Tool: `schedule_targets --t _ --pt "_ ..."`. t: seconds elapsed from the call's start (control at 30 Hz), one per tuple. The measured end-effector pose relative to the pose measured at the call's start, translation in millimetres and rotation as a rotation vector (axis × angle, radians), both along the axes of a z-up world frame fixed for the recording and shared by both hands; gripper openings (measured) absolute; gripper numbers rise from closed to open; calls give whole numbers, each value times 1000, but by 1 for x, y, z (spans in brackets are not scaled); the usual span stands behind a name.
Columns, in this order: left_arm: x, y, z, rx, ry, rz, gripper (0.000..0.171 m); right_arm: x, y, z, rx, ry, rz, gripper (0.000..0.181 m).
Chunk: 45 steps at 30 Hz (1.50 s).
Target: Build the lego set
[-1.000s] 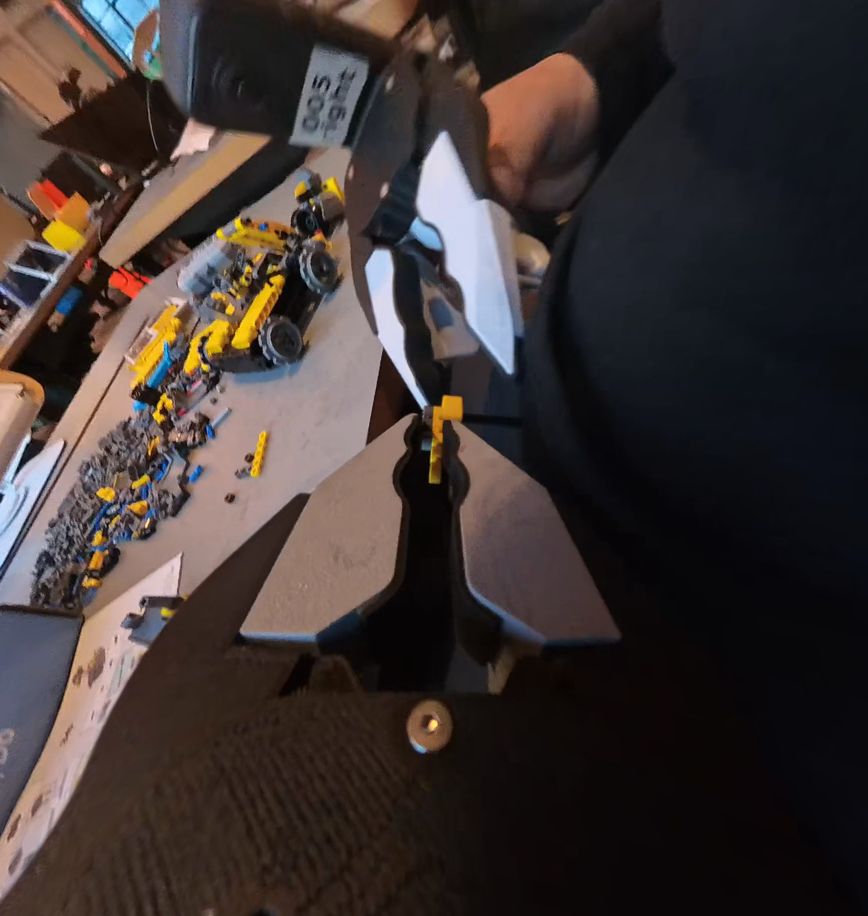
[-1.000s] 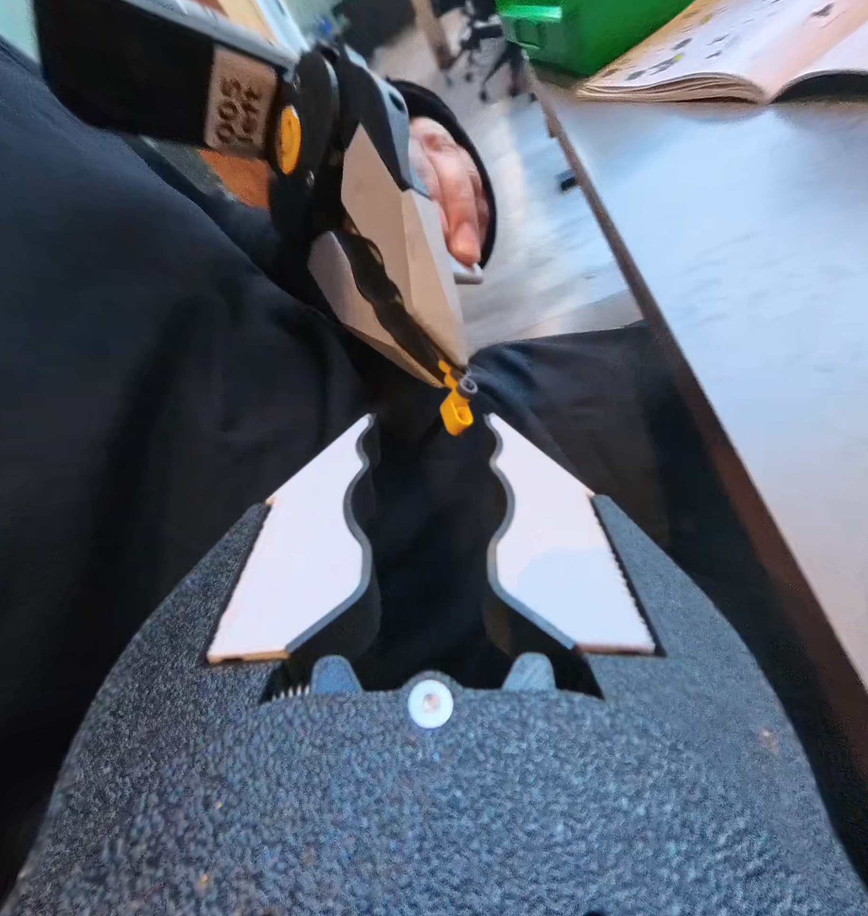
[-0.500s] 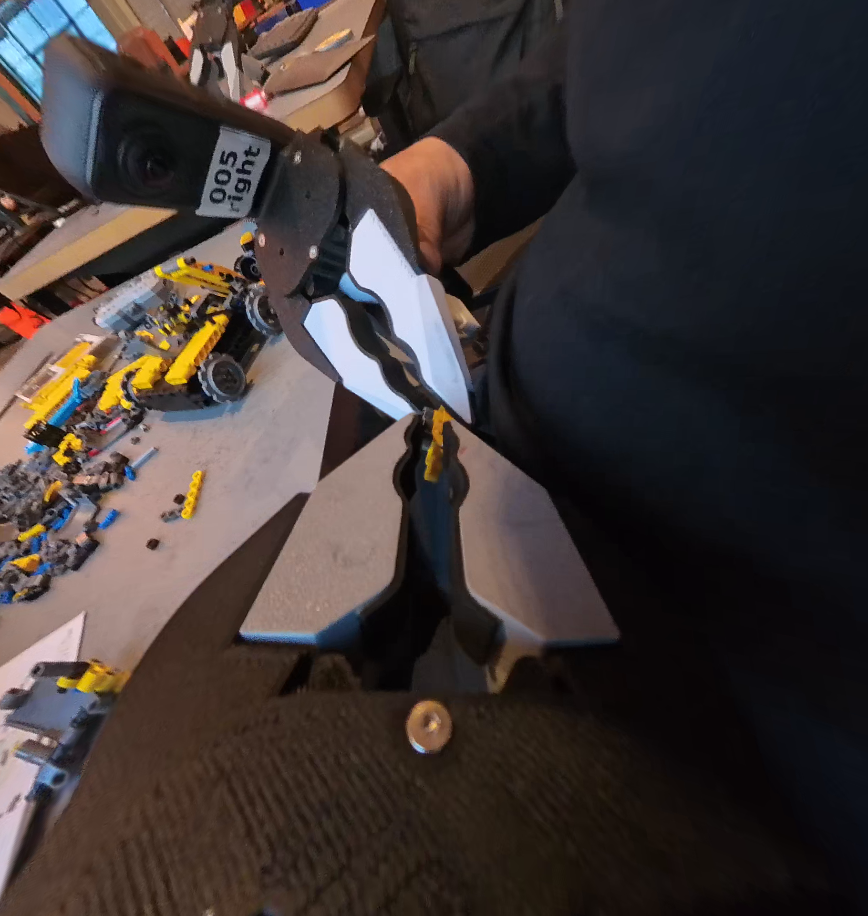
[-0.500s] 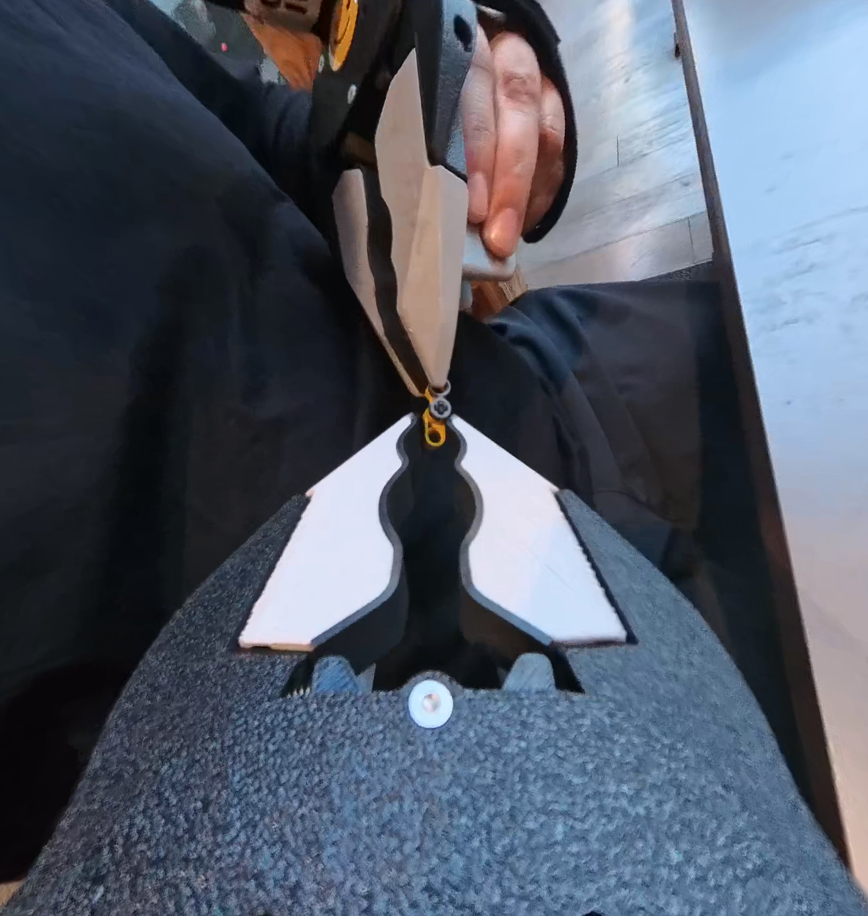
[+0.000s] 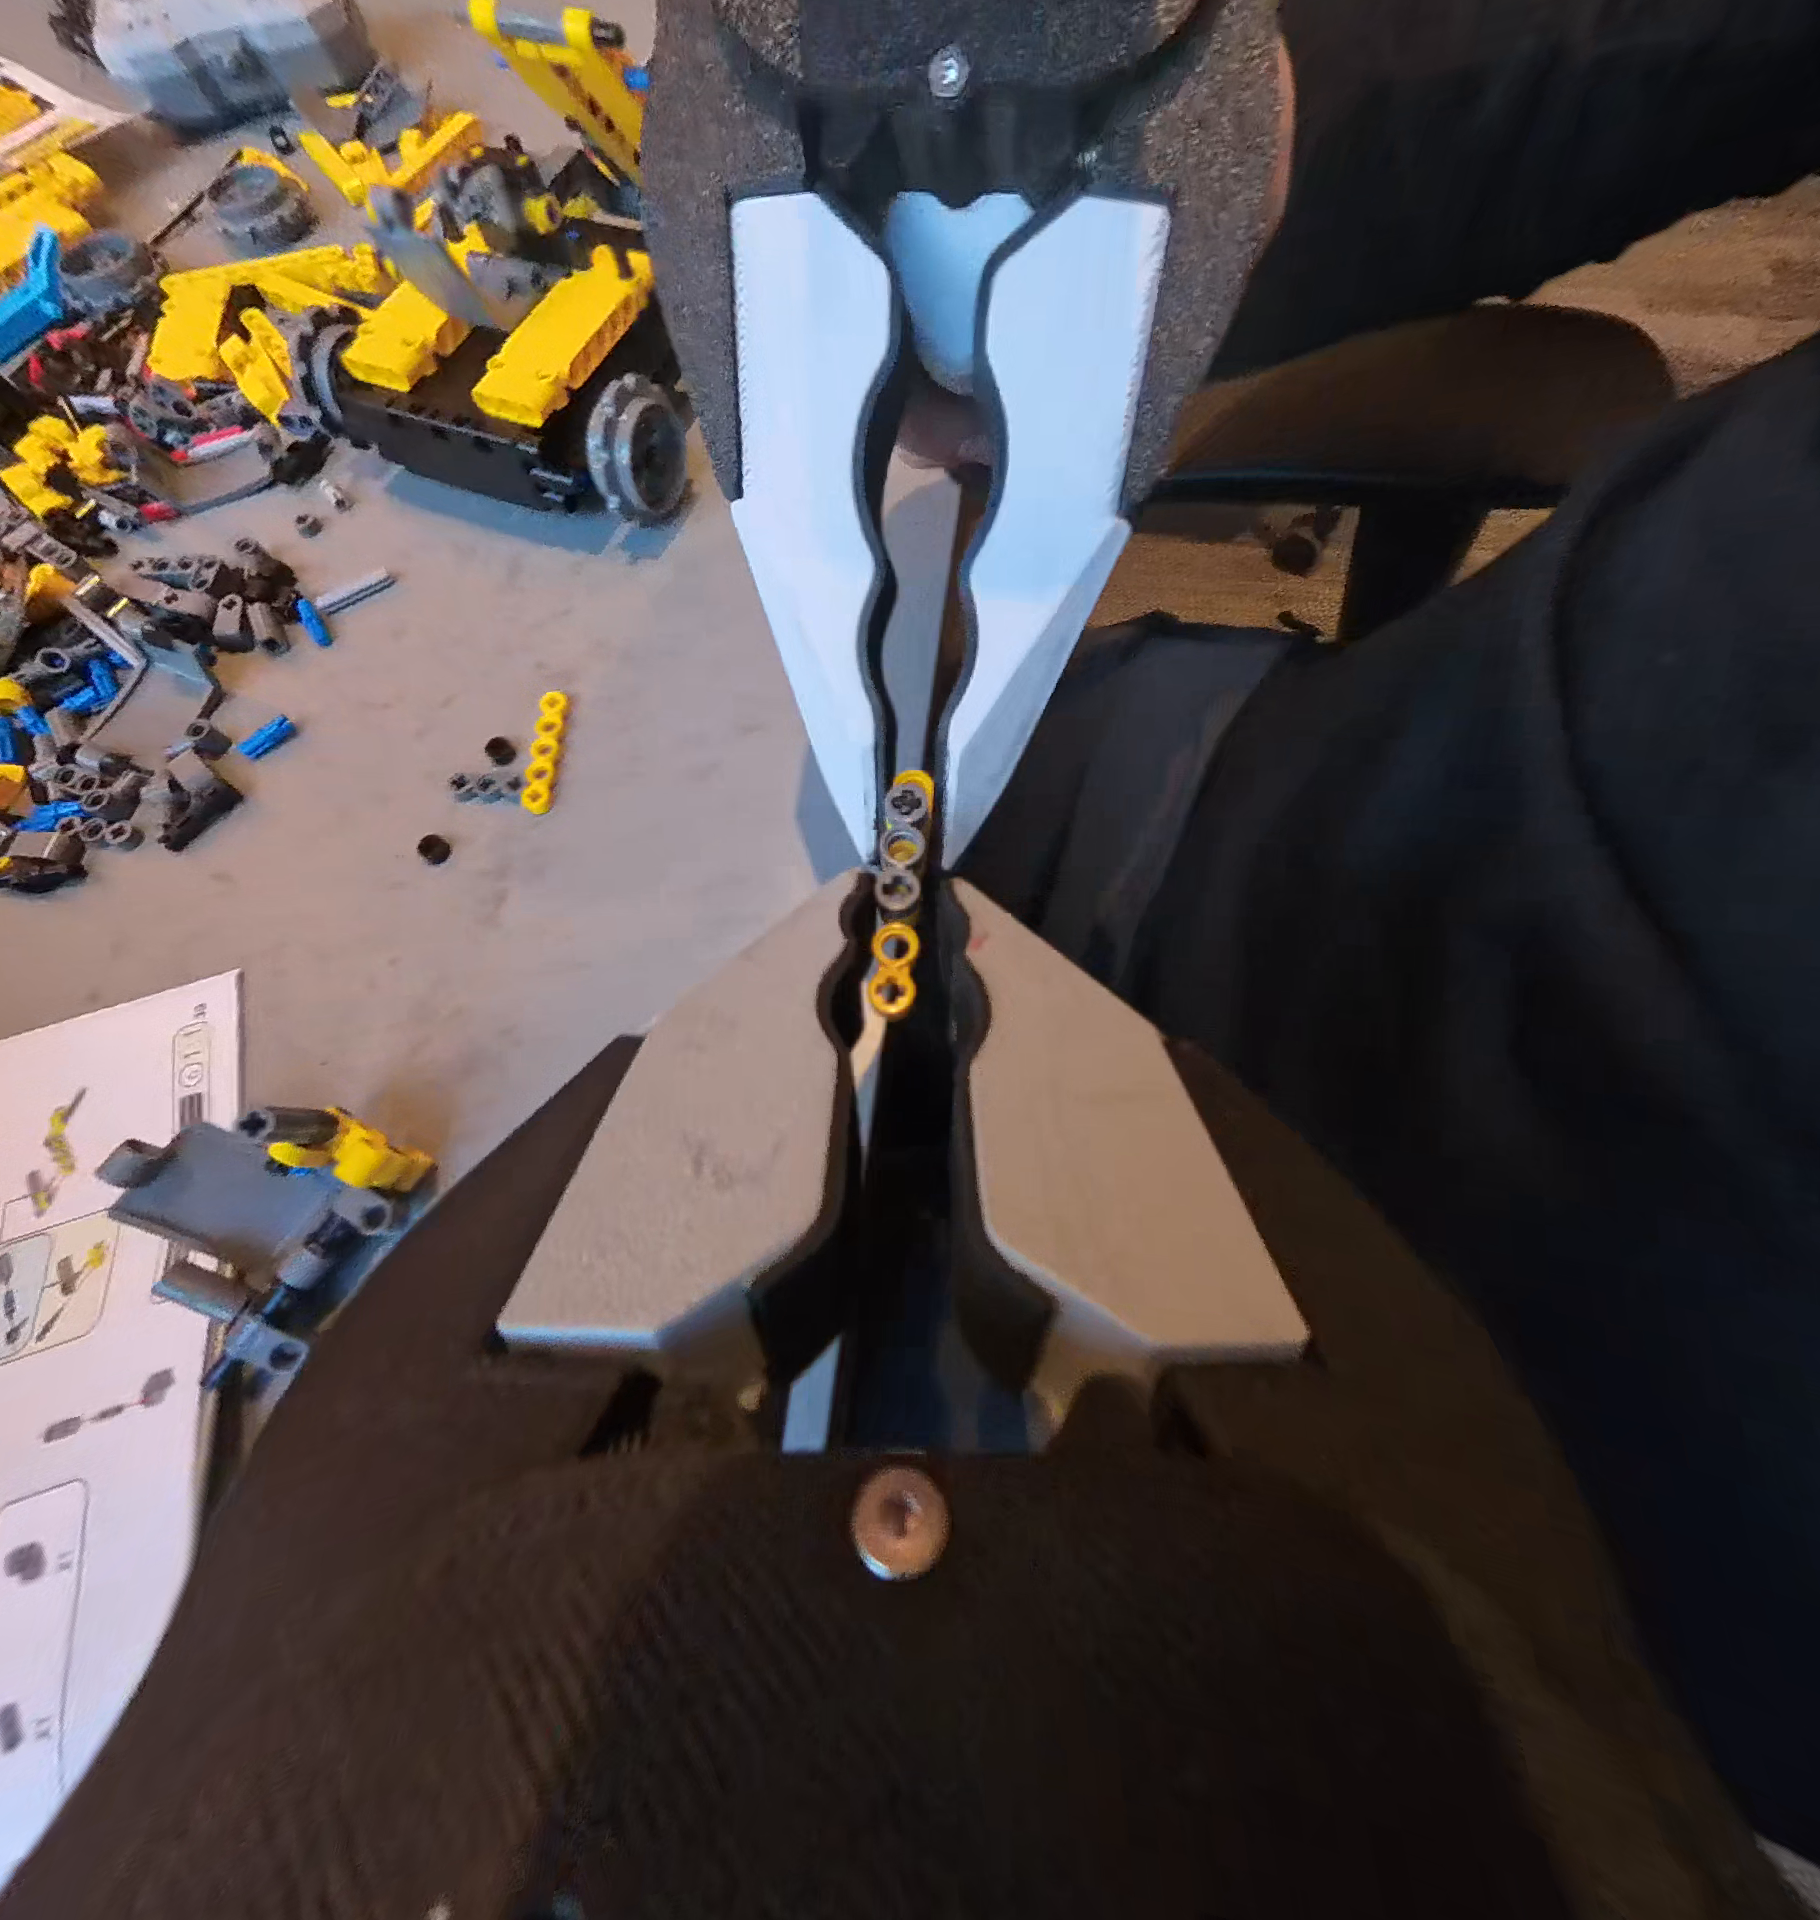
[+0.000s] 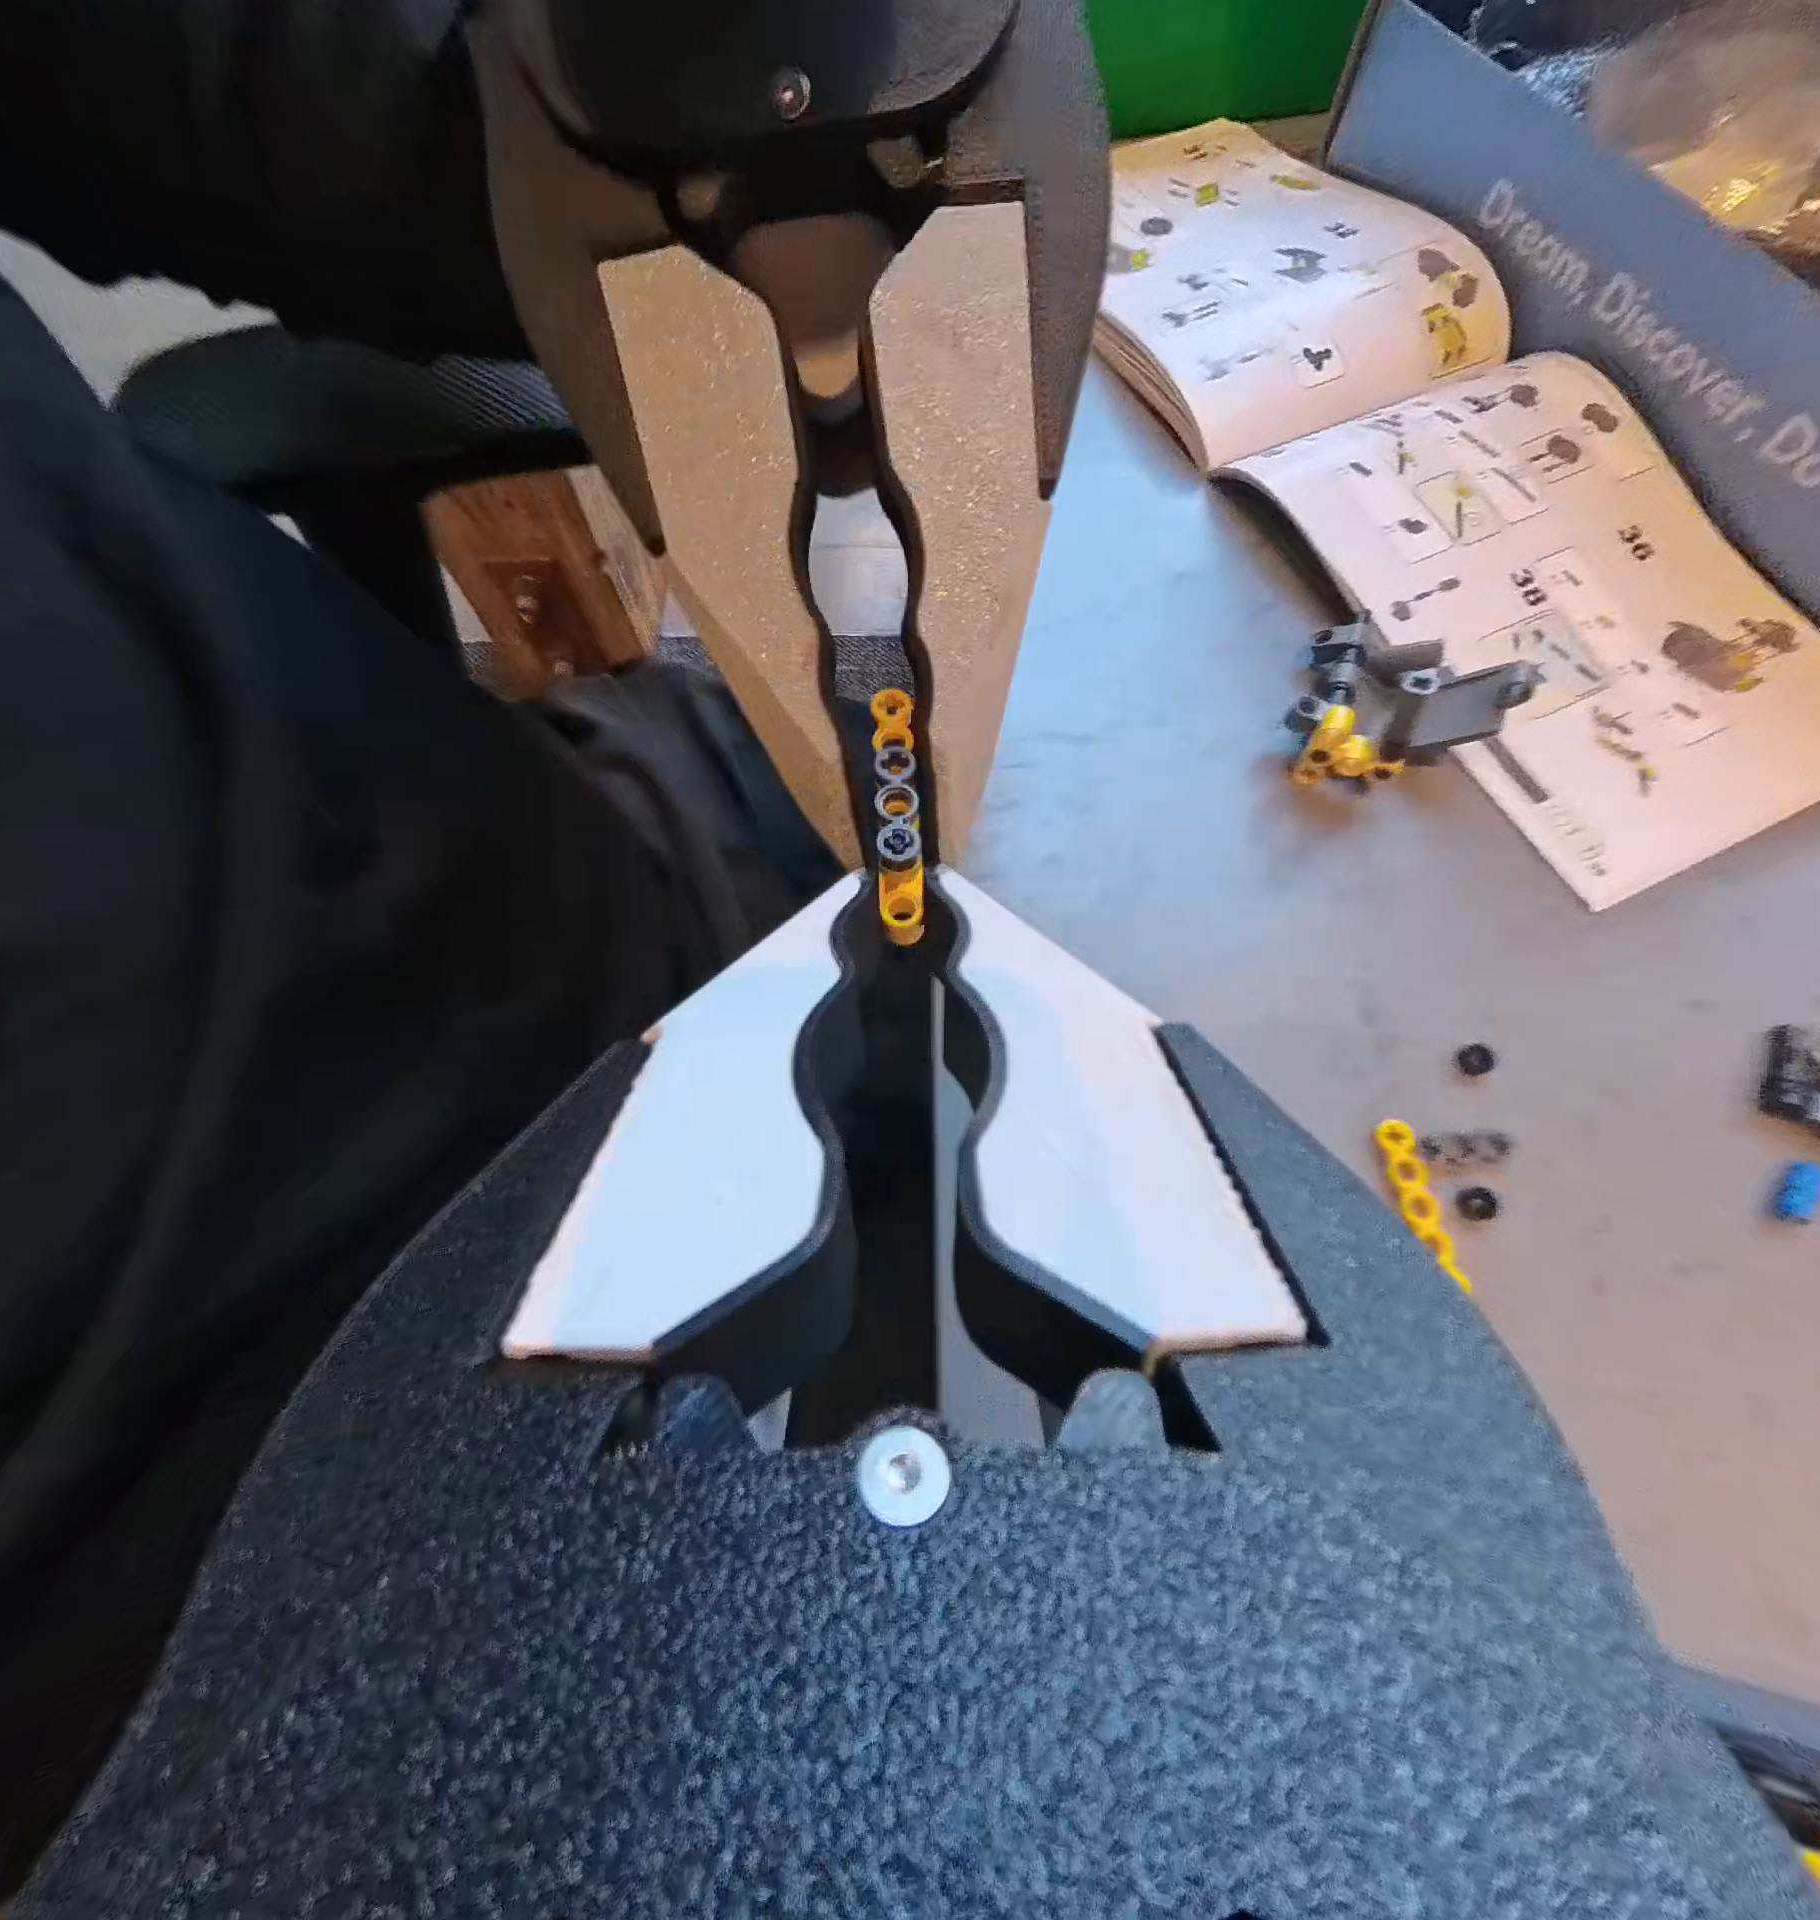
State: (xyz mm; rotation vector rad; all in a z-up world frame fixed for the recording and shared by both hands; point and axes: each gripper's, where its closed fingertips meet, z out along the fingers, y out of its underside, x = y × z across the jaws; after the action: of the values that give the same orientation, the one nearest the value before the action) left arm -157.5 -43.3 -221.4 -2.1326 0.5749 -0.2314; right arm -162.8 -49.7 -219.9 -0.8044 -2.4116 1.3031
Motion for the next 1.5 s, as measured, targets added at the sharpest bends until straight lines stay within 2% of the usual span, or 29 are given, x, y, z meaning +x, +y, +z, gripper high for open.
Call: schedule_targets --t 0.2,0.3,0.43,0.53,0.63,0.77,0.8,0.83,0.87,0.97,1.0,1.13,1.33,1.4,1.5 --pt "-27 10 -1 -39 -1 12 13 -21 16 -11 78 4 10 7" --pt "-26 14 -9 -86 -18 -22 10 -27 17 -10 51 13 28 7" --pt "-32 20 -20 -121 36 -22 9 -34 22 -21 52 6 31 7" --pt "-37 21 -15 -109 4 -5 13 -34 24 -28 70 -5 34 7" --pt "-36 22 -19 -128 7 -14 7 -36 23 -29 61 -13 36 7" --pt "-38 25 -21 -158 8 -10 6 -38 27 -29 69 -22 31 8" --pt "-39 25 -21 -170 18 -6 6 -39 32 -32 112 -41 21 15" --pt "-41 26 -21 -182 31 -2 7 -40 39 -33 168 -49 5 35" --pt "-40 26 -21 -199 34 -11 7 -40 41 -31 192 -54 12 37" --pt "-40 29 -21 -224 85 -25 6 -36 35 -22 219 -90 59 10" --pt "-39 30 -21 -232 102 -31 6 -36 36 -24 259 -102 62 7" --pt "-36 32 -21 -234 143 -30 7 -34 36 -30 356 -141 84 7" --pt "-38 32 -21 -231 120 -11 7 -35 36 -31 319 -228 60 7" --pt "-40 36 -20 -236 119 -7 7 -38 39 -31 352 -232 50 7" --pt "-42 39 -3 -220 149 -17 6 -40 43 -15 408 -231 55 7"
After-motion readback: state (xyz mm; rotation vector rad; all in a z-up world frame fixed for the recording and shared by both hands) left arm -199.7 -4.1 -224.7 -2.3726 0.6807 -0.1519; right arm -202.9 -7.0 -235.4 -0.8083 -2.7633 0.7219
